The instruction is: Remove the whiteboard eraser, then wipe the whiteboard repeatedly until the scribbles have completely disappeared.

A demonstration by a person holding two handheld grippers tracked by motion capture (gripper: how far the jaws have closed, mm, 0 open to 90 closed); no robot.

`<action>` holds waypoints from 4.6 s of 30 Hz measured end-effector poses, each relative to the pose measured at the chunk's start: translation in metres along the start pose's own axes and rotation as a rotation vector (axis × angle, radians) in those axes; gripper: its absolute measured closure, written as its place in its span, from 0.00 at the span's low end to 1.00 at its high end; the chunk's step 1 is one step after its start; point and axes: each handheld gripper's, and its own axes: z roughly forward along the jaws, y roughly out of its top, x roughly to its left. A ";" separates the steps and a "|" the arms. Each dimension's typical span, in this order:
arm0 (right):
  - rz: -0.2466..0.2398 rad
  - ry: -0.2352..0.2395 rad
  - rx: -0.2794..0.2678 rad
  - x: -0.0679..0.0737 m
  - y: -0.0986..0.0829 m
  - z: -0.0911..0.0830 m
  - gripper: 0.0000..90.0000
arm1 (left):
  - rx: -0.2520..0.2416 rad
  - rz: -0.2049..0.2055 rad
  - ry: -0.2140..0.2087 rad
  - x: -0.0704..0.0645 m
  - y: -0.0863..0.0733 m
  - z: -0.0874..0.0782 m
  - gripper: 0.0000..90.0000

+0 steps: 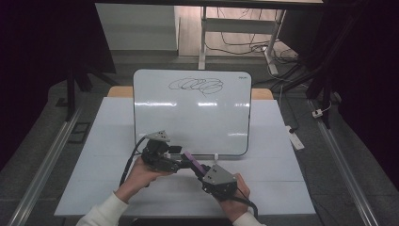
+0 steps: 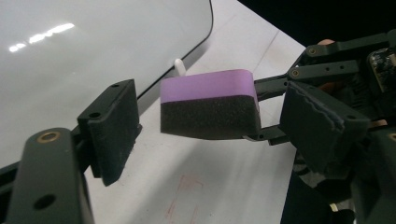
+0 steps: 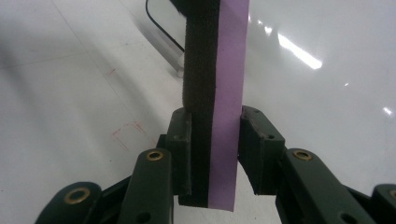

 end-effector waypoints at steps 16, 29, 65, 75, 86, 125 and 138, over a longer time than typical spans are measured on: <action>-0.033 0.009 -0.004 0.004 -0.001 0.002 0.71 | 0.070 0.006 -0.038 0.005 -0.002 0.010 0.42; 0.171 0.281 -0.074 -0.034 -0.003 -0.007 0.34 | 0.089 0.132 -0.058 0.003 -0.006 0.002 0.42; 0.243 0.648 -0.014 -0.043 -0.008 0.007 0.44 | 0.091 0.363 -0.204 -0.017 -0.010 0.001 0.41; 0.225 0.442 -0.032 -0.047 -0.009 -0.001 0.45 | 0.053 0.253 -0.036 -0.013 -0.019 -0.012 0.27; 0.229 0.244 -0.072 -0.056 -0.013 -0.011 0.45 | 0.021 0.108 0.153 0.009 -0.068 -0.054 0.27; 0.237 -0.025 -0.099 -0.083 -0.017 -0.025 0.45 | -0.012 -0.067 0.352 0.043 -0.135 -0.104 0.25; 0.214 -0.172 -0.109 -0.115 0.027 -0.025 0.45 | -0.003 -0.045 0.336 0.040 -0.133 -0.101 0.25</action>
